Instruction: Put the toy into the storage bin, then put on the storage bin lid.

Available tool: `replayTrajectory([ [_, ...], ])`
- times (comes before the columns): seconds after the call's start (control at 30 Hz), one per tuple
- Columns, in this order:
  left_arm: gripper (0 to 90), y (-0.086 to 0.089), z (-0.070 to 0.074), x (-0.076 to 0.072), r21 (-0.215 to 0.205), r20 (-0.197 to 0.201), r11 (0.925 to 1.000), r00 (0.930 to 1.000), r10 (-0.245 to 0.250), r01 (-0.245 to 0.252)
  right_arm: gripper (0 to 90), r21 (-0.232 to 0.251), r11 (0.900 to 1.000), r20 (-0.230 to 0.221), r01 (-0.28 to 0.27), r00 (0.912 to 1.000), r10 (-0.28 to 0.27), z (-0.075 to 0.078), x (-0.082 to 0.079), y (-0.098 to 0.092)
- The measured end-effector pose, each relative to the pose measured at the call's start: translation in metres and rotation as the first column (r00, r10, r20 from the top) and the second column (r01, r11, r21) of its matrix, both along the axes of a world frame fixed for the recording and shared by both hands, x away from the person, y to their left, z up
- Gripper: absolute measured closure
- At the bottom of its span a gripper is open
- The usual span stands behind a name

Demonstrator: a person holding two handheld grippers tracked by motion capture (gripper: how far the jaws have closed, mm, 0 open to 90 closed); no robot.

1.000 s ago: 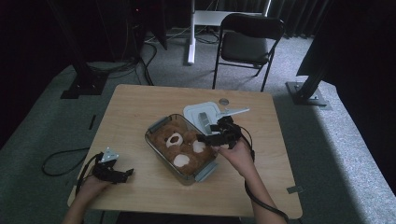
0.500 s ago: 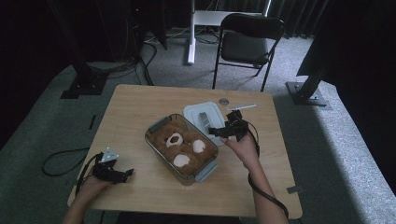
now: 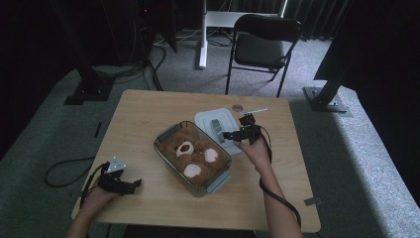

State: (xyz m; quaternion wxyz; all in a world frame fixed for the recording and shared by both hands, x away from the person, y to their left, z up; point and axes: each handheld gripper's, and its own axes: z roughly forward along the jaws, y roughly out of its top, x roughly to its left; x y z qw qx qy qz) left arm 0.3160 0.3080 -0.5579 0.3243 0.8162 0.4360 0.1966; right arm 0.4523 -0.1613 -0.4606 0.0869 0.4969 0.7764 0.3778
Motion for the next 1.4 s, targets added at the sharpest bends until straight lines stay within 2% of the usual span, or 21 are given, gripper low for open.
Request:
replayTrajectory([
  [0.13, 0.3, 0.0, 0.0, 0.0, 0.001, 0.0, 1.0, 1.0, -0.001, 0.001, 15.5, -0.028, 1.0, -0.021, -0.004, 0.9998, 0.004, -0.013, 0.011, 0.008],
  [0.33, 0.3, 0.0, 0.0, 0.0, 0.001, 0.0, 1.0, 1.0, -0.001, 0.001, 15.9, -0.034, 0.999, -0.049, 0.011, 0.9987, -0.013, -0.025, 0.026, 0.018],
  [0.57, 0.3, 0.0, 0.0, 0.0, 0.002, -0.001, 1.0, 1.0, -0.001, 0.001, 18.4, -0.081, 0.997, -0.051, 0.008, 0.9987, -0.012, -0.035, 0.043, 0.034],
  [0.77, 0.3, 0.001, 0.0, -0.001, 0.003, 0.0, 1.0, 1.0, 0.0, 0.0, 18.6, -0.103, 0.995, -0.066, -0.002, 0.9978, -0.005, -0.041, 0.05, 0.045],
  [0.8, 0.3, 0.001, 0.0, -0.001, 0.003, 0.0, 1.0, 1.0, 0.0, 0.0, 20.4, -0.119, 0.993, -0.064, -0.004, 0.998, -0.003, -0.043, 0.053, 0.048],
  [1.03, 0.3, 0.0, 0.0, -0.002, 0.002, 0.0, 1.0, 1.0, 0.002, -0.002, 25.3, -0.131, 0.991, -0.065, 0.003, 0.9978, -0.011, -0.05, 0.059, 0.053],
  [1.07, 0.3, 0.0, 0.0, -0.002, 0.002, 0.0, 1.0, 1.0, 0.002, -0.002, 29.5, -0.138, 0.99, -0.07, 0.003, 0.9975, -0.013, -0.053, 0.06, 0.053],
  [1.17, 0.3, 0.0, 0.0, -0.002, 0.002, 0.0, 1.0, 1.0, 0.002, -0.002, 32.5, -0.142, 0.99, -0.072, 0.004, 0.9973, -0.015, -0.055, 0.062, 0.053],
  [1.2, 0.3, 0.0, 0.0, -0.002, 0.001, 0.0, 1.0, 1.0, 0.002, -0.002, 38.1, -0.139, 0.99, -0.074, 0.005, 0.9971, -0.016, -0.056, 0.062, 0.053],
  [1.27, 0.3, 0.001, 0.0, -0.002, 0.002, 0.0, 1.0, 1.0, 0.002, -0.002, 39.4, -0.138, 0.99, -0.077, 0.004, 0.9969, -0.015, -0.057, 0.063, 0.053],
  [1.33, 0.3, 0.001, 0.0, -0.002, 0.002, 0.0, 1.0, 1.0, 0.002, -0.002, 47.4, -0.141, 0.99, -0.077, 0.003, 0.997, -0.014, -0.06, 0.064, 0.054],
  [1.37, 0.3, 0.001, 0.0, -0.002, 0.002, 0.0, 1.0, 1.0, 0.002, -0.002, 47.4, -0.141, 0.99, -0.077, 0.003, 0.997, -0.014, -0.06, 0.064, 0.054],
  [1.4, 0.3, 0.001, 0.0, -0.002, 0.002, 0.0, 1.0, 1.0, 0.002, -0.002, 56.1, -0.132, 0.991, -0.08, 0.001, 0.9967, -0.011, -0.06, 0.064, 0.053],
])
